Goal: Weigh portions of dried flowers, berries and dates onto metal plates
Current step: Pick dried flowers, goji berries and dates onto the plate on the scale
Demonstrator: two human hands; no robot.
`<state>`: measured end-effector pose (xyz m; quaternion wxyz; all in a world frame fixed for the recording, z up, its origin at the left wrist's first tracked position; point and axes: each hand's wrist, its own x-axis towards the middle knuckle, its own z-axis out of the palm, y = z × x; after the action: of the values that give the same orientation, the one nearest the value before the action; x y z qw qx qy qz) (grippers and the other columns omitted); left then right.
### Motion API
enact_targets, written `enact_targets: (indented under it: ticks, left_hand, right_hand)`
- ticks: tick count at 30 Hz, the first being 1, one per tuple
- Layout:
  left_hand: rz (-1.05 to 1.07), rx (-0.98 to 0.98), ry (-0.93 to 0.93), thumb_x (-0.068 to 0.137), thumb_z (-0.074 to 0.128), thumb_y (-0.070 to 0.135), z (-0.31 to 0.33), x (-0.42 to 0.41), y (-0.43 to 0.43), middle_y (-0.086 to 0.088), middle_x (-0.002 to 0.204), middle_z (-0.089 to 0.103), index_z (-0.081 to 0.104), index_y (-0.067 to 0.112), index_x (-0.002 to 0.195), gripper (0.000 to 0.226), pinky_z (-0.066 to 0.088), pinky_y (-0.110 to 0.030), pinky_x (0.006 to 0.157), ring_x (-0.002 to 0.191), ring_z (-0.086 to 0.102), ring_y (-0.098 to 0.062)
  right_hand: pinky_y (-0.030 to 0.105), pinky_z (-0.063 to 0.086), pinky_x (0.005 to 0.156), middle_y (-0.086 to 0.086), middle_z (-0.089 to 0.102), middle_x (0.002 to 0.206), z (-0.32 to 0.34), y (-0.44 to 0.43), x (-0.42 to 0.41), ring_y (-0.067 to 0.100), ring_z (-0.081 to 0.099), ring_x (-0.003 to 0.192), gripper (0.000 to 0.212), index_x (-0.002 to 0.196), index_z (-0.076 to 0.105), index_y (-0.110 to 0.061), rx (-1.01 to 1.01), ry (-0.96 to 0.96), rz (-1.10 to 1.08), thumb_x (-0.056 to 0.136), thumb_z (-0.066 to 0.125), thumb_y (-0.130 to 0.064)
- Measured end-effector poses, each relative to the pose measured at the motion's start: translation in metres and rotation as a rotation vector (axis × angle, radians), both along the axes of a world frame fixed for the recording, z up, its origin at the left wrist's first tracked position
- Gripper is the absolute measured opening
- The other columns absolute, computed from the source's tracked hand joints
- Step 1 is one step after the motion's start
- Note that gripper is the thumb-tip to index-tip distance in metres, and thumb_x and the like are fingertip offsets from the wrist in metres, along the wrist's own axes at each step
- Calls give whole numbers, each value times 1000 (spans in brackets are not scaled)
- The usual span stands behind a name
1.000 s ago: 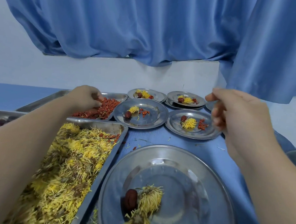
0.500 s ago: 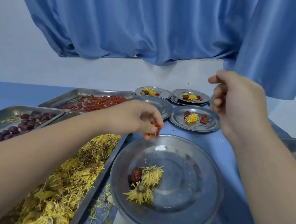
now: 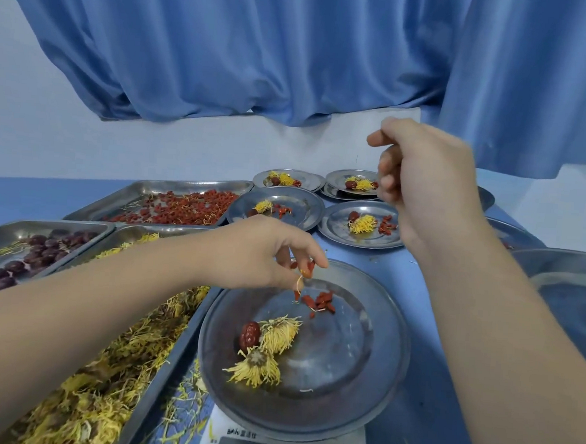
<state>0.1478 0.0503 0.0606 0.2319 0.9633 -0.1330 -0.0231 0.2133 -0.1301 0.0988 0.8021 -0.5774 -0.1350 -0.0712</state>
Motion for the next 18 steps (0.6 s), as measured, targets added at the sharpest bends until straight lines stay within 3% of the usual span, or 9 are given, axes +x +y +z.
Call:
enact_targets:
  ticks: [5,8,12,18]
  left_hand:
    - [-16,7,-5,92,63,9,-1,-5,1,23,104,68,65,41,115,39,49,-13,76,86,64,0]
    - [-8,-9,0,89,66,7,-2,-6,2,22,100,67,68,41,106,38,54,-24,81,86,66,-1]
    - [-4,-22,-17,83,75,14,-2,-3,6,17,83,69,69,36,86,22,50,-16,75,81,65,0]
    - [64,-151,-22,83,72,9,6,6,30,11,83,70,72,31,88,23,52,-18,67,70,64,-4]
  right_hand:
    - [17,29,38,-4,45,44,0,0,-1,10,35,39,16,68,66,-12,-8,0,1,81,58,-18]
    - [17,30,38,-4,45,44,0,1,-1,9,35,39,16,68,66,-12,-20,-2,4,81,59,-18]
    - [16,30,39,-3,46,45,-2,2,-1,10,36,39,16,70,67,-12,-34,-4,7,82,58,-18]
    - [18,30,38,-4,46,46,-7,6,3,10,35,40,19,69,66,-14,-53,24,19,84,58,-21]
